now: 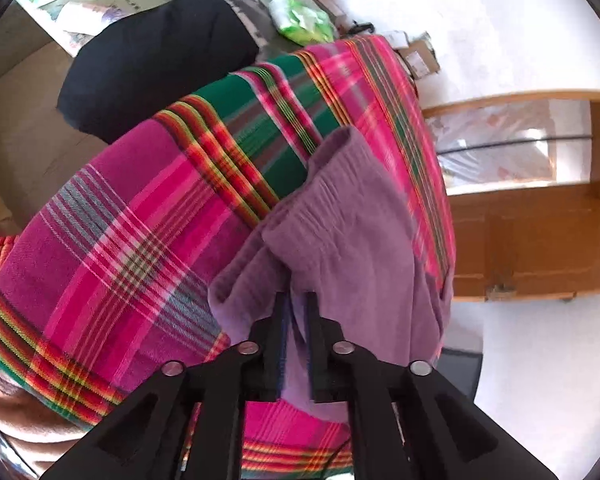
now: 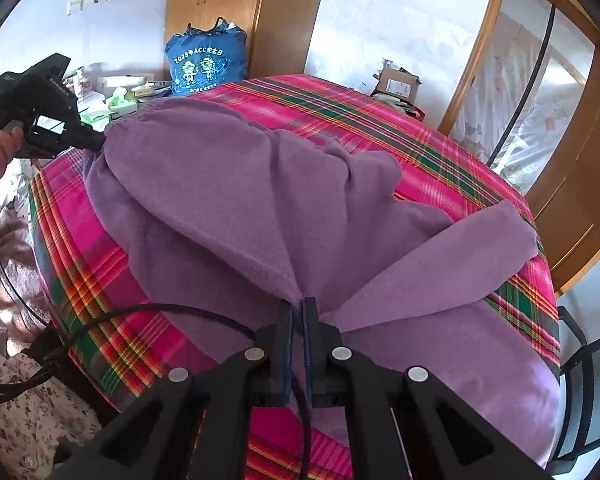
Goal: Fold clothes
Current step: 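Fold the held waistband with the left gripper over the pants toward the right gripper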
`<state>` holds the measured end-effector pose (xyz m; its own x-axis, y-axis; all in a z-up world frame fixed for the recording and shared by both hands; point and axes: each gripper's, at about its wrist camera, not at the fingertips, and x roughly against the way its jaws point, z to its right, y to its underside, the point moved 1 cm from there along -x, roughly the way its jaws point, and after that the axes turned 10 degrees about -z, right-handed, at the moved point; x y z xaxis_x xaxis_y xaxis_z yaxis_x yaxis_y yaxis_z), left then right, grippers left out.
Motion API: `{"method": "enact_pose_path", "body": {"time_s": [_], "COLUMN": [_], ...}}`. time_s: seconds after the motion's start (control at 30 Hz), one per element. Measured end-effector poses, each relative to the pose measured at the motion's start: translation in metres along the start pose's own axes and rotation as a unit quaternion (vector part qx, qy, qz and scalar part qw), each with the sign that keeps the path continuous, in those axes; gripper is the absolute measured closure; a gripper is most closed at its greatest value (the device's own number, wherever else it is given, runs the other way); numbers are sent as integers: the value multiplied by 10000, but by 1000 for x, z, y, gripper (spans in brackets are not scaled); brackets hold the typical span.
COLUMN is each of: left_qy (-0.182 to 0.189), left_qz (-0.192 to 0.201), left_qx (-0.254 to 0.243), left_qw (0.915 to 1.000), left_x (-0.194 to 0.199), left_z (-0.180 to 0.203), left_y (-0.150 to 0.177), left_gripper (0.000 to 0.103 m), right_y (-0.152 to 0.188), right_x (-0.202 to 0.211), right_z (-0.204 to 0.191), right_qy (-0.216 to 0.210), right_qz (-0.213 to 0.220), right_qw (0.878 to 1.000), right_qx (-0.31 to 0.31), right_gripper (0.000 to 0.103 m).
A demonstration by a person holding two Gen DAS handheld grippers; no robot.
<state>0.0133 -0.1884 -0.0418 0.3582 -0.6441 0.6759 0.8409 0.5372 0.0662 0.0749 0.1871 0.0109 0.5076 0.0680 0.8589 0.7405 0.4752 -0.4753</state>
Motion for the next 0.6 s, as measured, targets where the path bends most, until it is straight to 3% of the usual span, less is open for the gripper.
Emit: {"method": "enact_pose_path", "body": {"time_s": [0.27, 0.6], "left_qy": [-101, -8], "left_qz": [85, 173], "left_qx": [152, 285], "left_qw": [9998, 9994], "left_x": [-4, -2], "left_z": [4, 6], "left_y": [-5, -3], "left_gripper": [74, 77], "right_y": [0, 1], "right_x": [0, -5], "right_z": [0, 5], "right_qy": [-40, -132], "right_qz": [35, 103], "right_qw": [9999, 9996], "right_qx": [-87, -247], "right_gripper": [98, 98]}}
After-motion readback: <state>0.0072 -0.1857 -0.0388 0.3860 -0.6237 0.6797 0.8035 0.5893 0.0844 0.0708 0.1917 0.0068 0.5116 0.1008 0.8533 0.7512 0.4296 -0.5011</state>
